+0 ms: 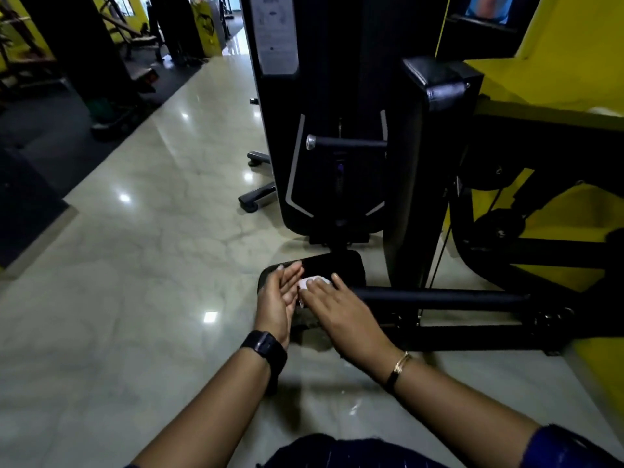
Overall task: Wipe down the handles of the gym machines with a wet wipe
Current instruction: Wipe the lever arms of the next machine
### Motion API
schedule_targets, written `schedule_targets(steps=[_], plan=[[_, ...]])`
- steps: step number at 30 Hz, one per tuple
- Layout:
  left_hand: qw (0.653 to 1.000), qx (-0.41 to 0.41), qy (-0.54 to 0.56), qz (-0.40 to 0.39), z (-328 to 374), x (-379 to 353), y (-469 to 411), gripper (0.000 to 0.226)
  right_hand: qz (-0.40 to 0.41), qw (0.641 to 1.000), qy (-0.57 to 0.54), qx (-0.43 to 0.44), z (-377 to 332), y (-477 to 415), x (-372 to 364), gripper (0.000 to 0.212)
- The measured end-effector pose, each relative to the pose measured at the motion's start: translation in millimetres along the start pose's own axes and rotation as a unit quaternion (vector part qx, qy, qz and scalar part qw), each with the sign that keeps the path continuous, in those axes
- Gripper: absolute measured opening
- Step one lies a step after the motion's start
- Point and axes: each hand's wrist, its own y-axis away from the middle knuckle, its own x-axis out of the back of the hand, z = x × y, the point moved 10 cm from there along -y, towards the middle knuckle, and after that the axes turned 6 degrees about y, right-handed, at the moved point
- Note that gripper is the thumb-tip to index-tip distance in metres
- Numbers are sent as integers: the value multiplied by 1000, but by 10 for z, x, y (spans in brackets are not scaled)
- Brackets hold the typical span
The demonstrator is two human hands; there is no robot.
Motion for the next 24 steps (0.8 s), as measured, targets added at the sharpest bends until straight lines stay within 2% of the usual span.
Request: schedule_targets(steps=[2,5,9,12,15,19,24], plan=[[1000,0,7,-9,-79,-13,11,44,-10,1000,14,8,-24,213,-106,55],[1000,-4,22,-15,-158,-2,-37,46,-24,1000,8,13,39,208,-170,58],[999,13,34,-33,-277,-33,-108,47,-102,992,-26,-74,200,-186,-249,63],[998,20,35,-45,-326,-96,-135,47,-89,992,21,-87,143,-145,-266,58],[998,28,43,-41,-377,-91,-164,53,-28,996,70,-40,-9,238,-364,57],[997,21,54,-43,-393,-96,-210,55,-18,991,130,-10,-35,338,-469,64],[997,15,52,-52,-399,-98,-194,50,-36,987,111,-109,94,-125,-391,75]])
